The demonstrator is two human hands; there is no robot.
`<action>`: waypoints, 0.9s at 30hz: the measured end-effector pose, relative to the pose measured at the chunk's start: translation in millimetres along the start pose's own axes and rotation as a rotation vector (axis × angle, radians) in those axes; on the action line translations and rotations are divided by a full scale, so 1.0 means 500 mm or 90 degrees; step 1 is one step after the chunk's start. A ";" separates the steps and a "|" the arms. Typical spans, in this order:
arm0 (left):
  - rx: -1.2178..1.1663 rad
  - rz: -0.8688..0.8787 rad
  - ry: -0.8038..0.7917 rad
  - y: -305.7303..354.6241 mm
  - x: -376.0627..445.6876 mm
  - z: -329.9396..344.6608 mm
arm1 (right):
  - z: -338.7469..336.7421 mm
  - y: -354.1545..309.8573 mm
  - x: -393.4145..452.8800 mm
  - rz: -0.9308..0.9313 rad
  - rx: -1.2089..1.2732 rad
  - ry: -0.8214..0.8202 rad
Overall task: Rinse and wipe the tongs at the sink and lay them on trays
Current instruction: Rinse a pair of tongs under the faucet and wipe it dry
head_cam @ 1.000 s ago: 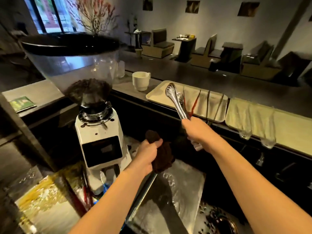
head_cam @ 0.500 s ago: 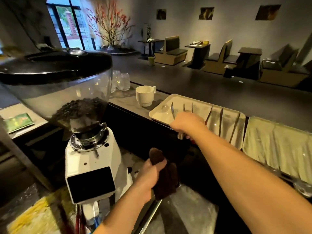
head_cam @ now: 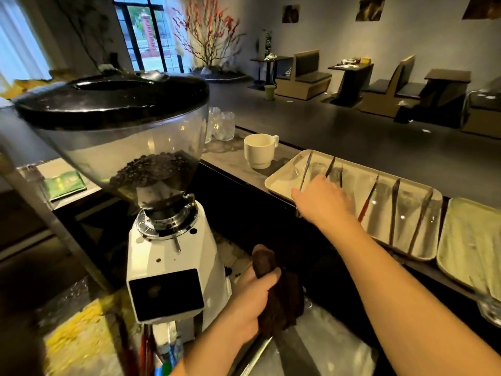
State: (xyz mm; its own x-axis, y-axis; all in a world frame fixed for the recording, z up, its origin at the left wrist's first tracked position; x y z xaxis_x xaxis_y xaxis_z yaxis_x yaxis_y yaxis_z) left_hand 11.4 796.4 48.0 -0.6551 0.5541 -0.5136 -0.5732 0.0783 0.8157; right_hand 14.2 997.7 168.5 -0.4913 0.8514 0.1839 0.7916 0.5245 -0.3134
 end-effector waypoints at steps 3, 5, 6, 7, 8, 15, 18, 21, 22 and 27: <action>-0.020 0.008 0.006 -0.015 -0.031 -0.026 | 0.006 0.002 -0.107 -0.113 0.064 -0.069; -0.036 -0.003 0.006 -0.035 -0.055 -0.060 | 0.020 -0.002 -0.190 -0.154 0.122 -0.161; -0.047 -0.013 0.004 -0.048 -0.075 -0.084 | 0.031 -0.008 -0.236 -0.159 0.157 -0.211; -0.054 -0.017 -0.005 -0.051 -0.090 -0.099 | 0.035 -0.011 -0.265 -0.166 0.187 -0.249; -0.066 -0.020 -0.007 -0.062 -0.111 -0.126 | 0.047 -0.019 -0.300 -0.178 0.209 -0.281; -0.086 0.048 0.030 -0.108 -0.231 -0.320 | 0.127 -0.125 -0.492 -0.265 0.374 -0.446; -0.153 0.050 0.089 -0.130 -0.281 -0.414 | 0.195 -0.201 -0.557 -0.314 0.364 -0.452; -0.170 0.068 0.199 -0.152 -0.301 -0.507 | 0.274 -0.266 -0.600 -0.341 0.317 -0.449; -0.169 0.055 0.224 -0.156 -0.300 -0.532 | 0.303 -0.282 -0.610 -0.353 0.295 -0.450; -0.194 0.016 0.349 -0.178 -0.283 -0.680 | 0.485 -0.391 -0.684 -0.419 0.089 -0.455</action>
State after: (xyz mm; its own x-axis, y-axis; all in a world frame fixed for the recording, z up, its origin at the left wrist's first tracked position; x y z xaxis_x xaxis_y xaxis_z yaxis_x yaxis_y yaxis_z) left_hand -12.0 429.1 -42.5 -0.7812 0.0401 -0.6230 -0.6157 -0.2144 0.7582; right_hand -60.8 601.8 -59.2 -0.9598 0.1591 -0.2312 0.2527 0.8480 -0.4659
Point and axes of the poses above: each hand's wrist, its own x-axis towards the middle knuckle, its own z-axis out of the palm, y = z × x, the point moved 3 cm from there along x, towards the middle knuckle, and after that the axes turned 6 degrees about y, right-handed, at the moved point
